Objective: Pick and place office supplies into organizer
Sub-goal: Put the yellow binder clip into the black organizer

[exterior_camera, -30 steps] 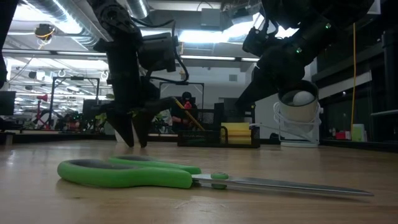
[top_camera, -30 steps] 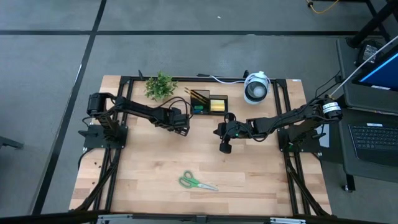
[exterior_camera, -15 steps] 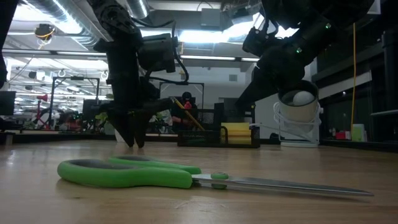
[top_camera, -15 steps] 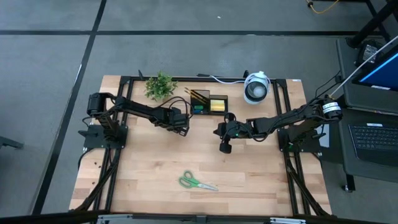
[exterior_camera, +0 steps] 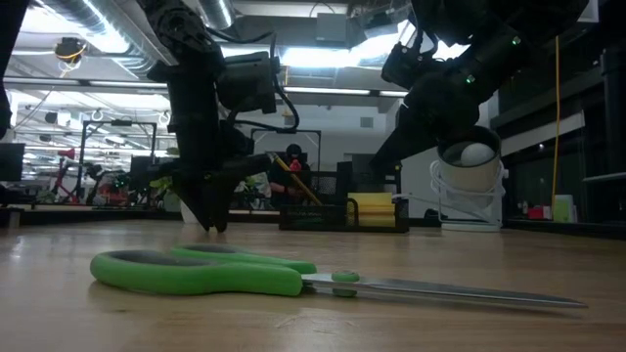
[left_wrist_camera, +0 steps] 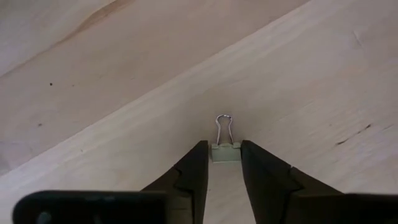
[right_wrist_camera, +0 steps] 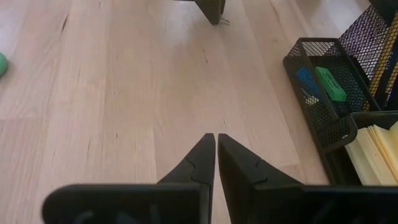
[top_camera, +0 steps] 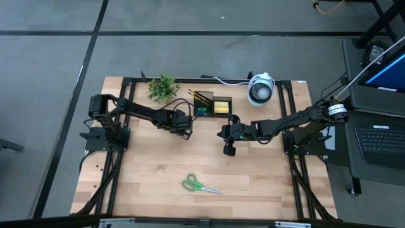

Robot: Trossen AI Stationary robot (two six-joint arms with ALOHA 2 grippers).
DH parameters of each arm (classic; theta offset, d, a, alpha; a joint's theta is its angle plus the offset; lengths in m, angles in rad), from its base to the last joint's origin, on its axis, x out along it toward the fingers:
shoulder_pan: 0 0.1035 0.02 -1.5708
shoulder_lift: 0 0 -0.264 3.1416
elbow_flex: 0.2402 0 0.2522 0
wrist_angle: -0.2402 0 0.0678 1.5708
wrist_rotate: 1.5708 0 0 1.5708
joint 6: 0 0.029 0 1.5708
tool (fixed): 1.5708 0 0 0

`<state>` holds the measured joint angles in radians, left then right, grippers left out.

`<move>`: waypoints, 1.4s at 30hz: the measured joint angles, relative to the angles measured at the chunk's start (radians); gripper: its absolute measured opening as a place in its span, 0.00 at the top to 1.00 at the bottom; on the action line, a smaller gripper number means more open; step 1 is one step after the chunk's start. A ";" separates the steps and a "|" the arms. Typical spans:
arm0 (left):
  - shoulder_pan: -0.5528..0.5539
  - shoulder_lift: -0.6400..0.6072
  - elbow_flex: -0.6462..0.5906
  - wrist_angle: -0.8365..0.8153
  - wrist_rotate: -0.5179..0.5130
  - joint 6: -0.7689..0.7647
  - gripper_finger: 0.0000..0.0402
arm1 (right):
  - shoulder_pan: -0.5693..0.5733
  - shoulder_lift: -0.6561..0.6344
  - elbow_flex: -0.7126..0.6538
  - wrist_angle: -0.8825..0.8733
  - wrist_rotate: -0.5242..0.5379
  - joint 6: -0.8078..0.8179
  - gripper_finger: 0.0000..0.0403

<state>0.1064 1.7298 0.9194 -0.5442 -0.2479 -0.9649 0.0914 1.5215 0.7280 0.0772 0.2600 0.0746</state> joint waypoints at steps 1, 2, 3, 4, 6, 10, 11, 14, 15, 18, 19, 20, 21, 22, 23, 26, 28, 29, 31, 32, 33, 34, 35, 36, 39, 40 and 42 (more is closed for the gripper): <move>-0.002 0.000 0.000 0.001 -0.001 0.009 0.78 | 0.000 0.000 0.000 0.000 0.000 0.000 0.94; -0.003 0.000 0.000 0.002 -0.001 0.018 0.79 | 0.000 0.000 0.000 0.000 0.000 0.000 0.94; -0.005 0.000 0.000 0.003 -0.002 0.021 0.80 | 0.000 0.000 0.000 0.000 0.000 0.000 0.94; -0.007 0.000 0.000 0.003 -0.004 0.025 0.81 | 0.000 0.000 0.000 0.000 0.000 0.000 0.94; -0.011 0.000 0.000 0.003 -0.006 0.033 0.83 | 0.000 0.000 0.000 0.000 0.000 0.000 0.94; -0.017 0.000 0.000 0.005 -0.007 0.065 0.84 | 0.000 0.000 0.000 0.000 0.000 0.000 0.94; -0.018 0.000 0.000 0.006 -0.006 0.071 0.84 | 0.000 0.000 0.000 0.000 0.000 0.000 0.94; -0.022 0.000 0.000 0.011 -0.016 0.094 0.84 | 0.000 0.000 0.000 0.000 0.000 0.000 0.94; -0.023 0.000 0.000 0.015 -0.016 0.102 0.84 | 0.000 0.000 0.000 0.000 0.000 0.000 0.94; -0.022 0.000 -0.001 0.023 -0.015 0.121 0.84 | 0.000 0.000 0.000 0.000 0.000 0.000 0.94; -0.022 0.000 -0.001 0.024 -0.015 0.123 0.84 | 0.000 0.000 0.000 0.000 0.000 0.000 0.94; -0.022 0.000 0.001 0.023 -0.015 0.129 0.84 | 0.000 0.000 0.000 0.000 0.000 0.000 0.94; -0.022 0.001 0.005 0.021 -0.011 0.141 0.84 | 0.000 0.000 0.000 0.000 0.000 0.000 0.94; -0.022 0.002 0.010 0.022 -0.004 0.154 0.84 | 0.000 0.000 0.000 0.000 0.000 0.000 0.94; -0.023 0.002 0.018 0.023 -0.003 0.166 0.84 | 0.000 0.000 0.000 0.000 0.000 0.000 0.94; -0.023 0.002 0.046 0.024 -0.004 0.207 0.84 | 0.000 0.000 0.000 0.000 0.000 0.000 0.94; -0.022 0.002 0.071 0.024 -0.012 0.238 0.84 | 0.000 0.000 0.000 0.000 0.000 -0.001 0.94; -0.022 0.002 0.084 0.025 -0.015 0.252 0.84 | 0.000 0.000 0.000 0.000 0.000 -0.002 0.94; -0.022 0.002 0.108 0.025 -0.028 0.279 0.84 | 0.000 0.000 0.000 0.000 0.000 -0.004 0.94; -0.022 0.002 0.121 0.024 -0.041 0.292 0.84 | 0.000 0.000 0.000 0.000 0.000 -0.004 0.94; -0.022 0.002 0.134 0.024 -0.054 0.308 0.84 | 0.000 0.000 0.000 0.000 0.000 -0.004 0.94; -0.022 0.002 0.147 0.028 -0.070 0.324 0.84 | 0.000 0.000 0.000 0.000 0.000 -0.004 0.94; -0.022 0.002 0.157 0.035 -0.085 0.341 0.84 | 0.000 0.000 0.000 0.000 0.000 -0.004 0.94; -0.022 0.002 0.164 0.047 -0.100 0.357 0.84 | 0.000 0.000 0.000 0.000 0.000 -0.004 0.94; -0.019 0.002 0.169 0.125 -0.121 0.411 0.84 | 0.000 0.000 0.000 0.000 0.000 -0.004 0.94; -0.019 0.002 0.169 0.153 -0.123 0.433 0.84 | 0.000 0.000 0.000 0.000 0.000 -0.004 0.94; -0.015 0.002 0.169 0.197 -0.123 0.473 0.84 | 0.000 0.000 0.000 0.000 0.000 -0.004 0.94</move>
<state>0.0917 1.7313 1.0882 -0.3471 -0.3714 -0.4923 0.0910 1.5215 0.7277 0.0772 0.2604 0.0708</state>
